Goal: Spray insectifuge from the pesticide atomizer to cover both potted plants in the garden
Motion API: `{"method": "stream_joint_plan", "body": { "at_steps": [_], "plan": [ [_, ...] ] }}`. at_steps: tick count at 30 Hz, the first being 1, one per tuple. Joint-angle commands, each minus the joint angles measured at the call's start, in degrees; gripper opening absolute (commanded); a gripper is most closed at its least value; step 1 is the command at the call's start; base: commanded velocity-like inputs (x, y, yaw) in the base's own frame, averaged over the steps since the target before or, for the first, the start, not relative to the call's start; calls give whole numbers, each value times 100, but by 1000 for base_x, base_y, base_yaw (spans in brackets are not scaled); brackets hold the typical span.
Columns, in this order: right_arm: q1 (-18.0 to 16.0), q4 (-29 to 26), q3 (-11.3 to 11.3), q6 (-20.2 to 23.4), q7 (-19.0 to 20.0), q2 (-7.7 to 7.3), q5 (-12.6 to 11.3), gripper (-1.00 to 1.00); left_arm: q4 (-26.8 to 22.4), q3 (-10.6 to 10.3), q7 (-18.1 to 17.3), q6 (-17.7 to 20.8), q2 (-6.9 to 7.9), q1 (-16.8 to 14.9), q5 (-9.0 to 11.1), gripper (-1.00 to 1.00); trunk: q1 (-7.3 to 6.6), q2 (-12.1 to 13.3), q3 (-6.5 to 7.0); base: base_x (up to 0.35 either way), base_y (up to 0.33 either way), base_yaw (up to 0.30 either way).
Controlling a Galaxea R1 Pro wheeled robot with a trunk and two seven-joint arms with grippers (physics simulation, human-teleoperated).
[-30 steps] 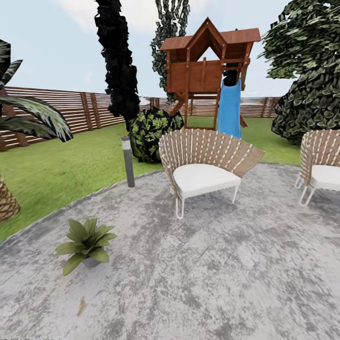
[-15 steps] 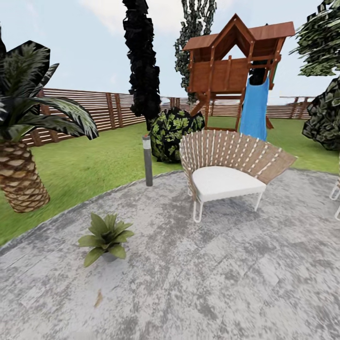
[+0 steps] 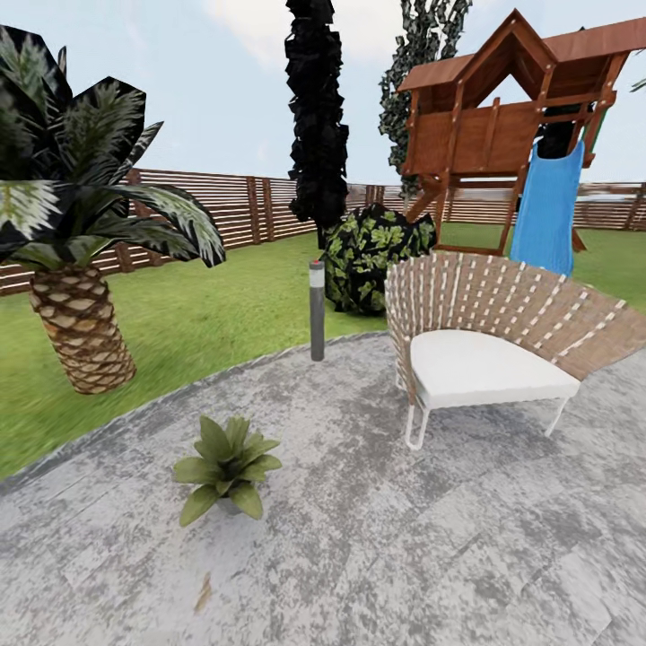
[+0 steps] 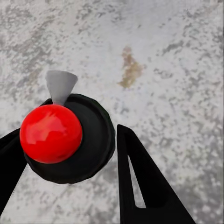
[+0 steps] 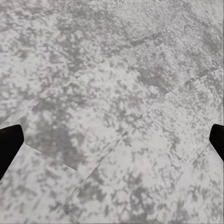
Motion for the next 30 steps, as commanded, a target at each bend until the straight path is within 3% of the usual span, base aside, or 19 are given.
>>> {"method": "stream_joint_plan", "body": {
  "at_steps": [1,12,30],
  "plan": [
    [-2,4,-27,-7,-30,1,53,100,6,-52,18,-21,0,-5,56,-100,2,-2,-6,335,-134,275],
    [-2,4,-27,-7,-30,1,58,100,6,-52,17,-24,-7,-5,56,-100,2,-2,-29,212,-73,267],
    [-2,4,-18,-7,-30,1,66,100,10,-52,12,-24,-23,-5,56,-100,2,-2,-148,22,0,204]
  ]
}}
